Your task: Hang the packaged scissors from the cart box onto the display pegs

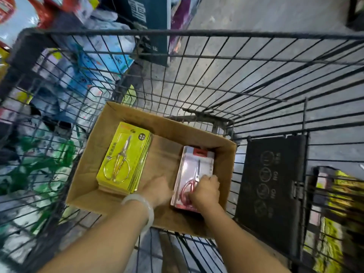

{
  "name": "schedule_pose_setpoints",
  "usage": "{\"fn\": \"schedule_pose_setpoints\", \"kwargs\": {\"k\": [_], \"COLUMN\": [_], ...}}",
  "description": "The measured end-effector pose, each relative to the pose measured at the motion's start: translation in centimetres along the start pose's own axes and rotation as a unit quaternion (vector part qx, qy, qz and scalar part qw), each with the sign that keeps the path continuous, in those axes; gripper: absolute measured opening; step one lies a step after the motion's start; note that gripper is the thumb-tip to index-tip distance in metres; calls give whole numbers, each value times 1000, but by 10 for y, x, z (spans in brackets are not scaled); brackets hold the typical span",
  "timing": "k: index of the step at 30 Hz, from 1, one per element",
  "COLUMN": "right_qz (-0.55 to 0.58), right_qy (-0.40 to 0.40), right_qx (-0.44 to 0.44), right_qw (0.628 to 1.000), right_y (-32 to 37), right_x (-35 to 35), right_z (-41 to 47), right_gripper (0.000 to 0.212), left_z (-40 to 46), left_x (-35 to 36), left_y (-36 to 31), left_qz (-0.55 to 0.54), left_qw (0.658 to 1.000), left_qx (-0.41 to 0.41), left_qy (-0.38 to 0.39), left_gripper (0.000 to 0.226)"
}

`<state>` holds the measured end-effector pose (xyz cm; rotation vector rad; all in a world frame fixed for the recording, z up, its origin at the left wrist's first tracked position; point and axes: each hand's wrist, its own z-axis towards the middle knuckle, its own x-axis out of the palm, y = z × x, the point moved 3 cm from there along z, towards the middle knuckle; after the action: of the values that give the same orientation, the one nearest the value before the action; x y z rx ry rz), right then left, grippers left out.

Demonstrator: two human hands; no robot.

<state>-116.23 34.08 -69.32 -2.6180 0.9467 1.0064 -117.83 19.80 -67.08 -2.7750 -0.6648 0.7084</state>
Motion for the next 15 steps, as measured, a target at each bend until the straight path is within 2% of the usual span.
{"fn": "schedule_pose_setpoints", "kwargs": {"k": [3, 8, 11, 13, 15], "right_qz": [49, 80, 111, 172, 277], "right_qy": [29, -15, -14, 3, 54], "right_qx": [-4, -5, -13, -16, -1], "right_qw": [998, 997, 994, 985, 959], "right_y": [3, -9, -16, -17, -15], "right_x": [9, 3, -3, -6, -7], "right_z": [2, -6, -11, -14, -20], "right_gripper": [67, 57, 45, 35, 35], "left_z": [2, -1, -6, -10, -12], "left_x": [6, 12, 8, 5, 5], "left_y": [-7, -7, -6, -7, -4], "left_qz": [-37, -44, -61, -104, -161], "left_qw": [999, 998, 995, 991, 981], "left_qx": [6, -49, -72, -87, -105], "left_qy": [3, 2, 15, 23, 22], "left_gripper": [50, 60, 67, 72, 67]}}
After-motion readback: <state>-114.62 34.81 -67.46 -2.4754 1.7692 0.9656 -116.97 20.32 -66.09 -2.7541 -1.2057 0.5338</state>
